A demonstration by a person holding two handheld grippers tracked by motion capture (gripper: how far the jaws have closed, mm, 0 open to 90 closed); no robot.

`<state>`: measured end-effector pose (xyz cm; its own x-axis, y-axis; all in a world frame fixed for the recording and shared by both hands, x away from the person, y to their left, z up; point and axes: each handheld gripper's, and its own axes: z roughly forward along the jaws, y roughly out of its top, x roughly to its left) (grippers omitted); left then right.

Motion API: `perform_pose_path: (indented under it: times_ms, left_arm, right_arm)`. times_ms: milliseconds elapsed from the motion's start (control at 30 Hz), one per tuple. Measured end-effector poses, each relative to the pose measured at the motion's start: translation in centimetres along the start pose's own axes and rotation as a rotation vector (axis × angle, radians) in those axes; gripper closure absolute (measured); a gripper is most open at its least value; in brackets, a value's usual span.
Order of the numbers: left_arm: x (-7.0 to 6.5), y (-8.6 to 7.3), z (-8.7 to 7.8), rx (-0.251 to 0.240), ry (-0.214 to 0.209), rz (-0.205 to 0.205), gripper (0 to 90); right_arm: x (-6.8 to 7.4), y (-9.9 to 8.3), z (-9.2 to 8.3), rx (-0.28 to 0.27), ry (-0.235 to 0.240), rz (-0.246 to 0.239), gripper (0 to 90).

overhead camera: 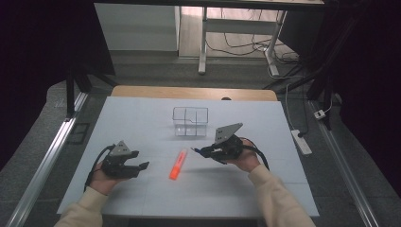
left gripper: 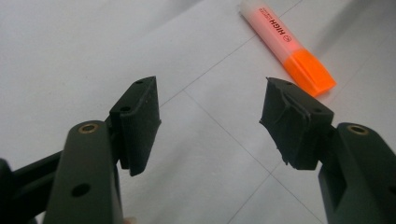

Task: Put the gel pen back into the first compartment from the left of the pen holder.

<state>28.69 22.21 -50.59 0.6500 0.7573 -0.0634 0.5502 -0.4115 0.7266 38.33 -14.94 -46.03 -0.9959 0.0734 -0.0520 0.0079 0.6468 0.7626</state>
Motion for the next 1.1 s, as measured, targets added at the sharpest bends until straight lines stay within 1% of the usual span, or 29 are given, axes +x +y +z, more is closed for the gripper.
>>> perform_pose_path:
  times_ms: [200,467,567,633,833,1033,1100]
  left_arm:
    - [0.0,0.0,0.0,0.0,0.0,0.0,36.8]
    - [0.0,0.0,0.0,-0.004,-0.003,-0.005,36.7]
    - [0.0,0.0,0.0,-0.004,-0.003,-0.005,36.7]
    - [0.0,0.0,0.0,-0.006,-0.003,-0.005,36.7]
    - [0.0,0.0,0.0,-0.006,-0.003,-0.004,36.7]
    - [0.0,0.0,-0.1,-0.007,-0.002,-0.003,36.7]
    - [0.0,0.0,-0.1,-0.007,-0.002,-0.003,36.7]
  right_arm:
    - [0.1,0.0,-0.6,-0.049,-0.023,0.032,80.3]
    - [0.3,-0.1,-1.1,-0.098,-0.076,0.061,80.2]
    - [0.4,0.0,-1.4,-0.121,-0.095,0.059,80.2]
    - [0.6,0.1,-1.5,-0.133,-0.116,0.053,80.2]
    - [0.9,0.4,-1.9,-0.166,-0.141,0.052,80.2]
    - [1.1,0.7,-2.1,-0.183,-0.163,0.044,80.1]
    - [1.2,0.7,-2.2,-0.193,-0.173,0.048,80.1]
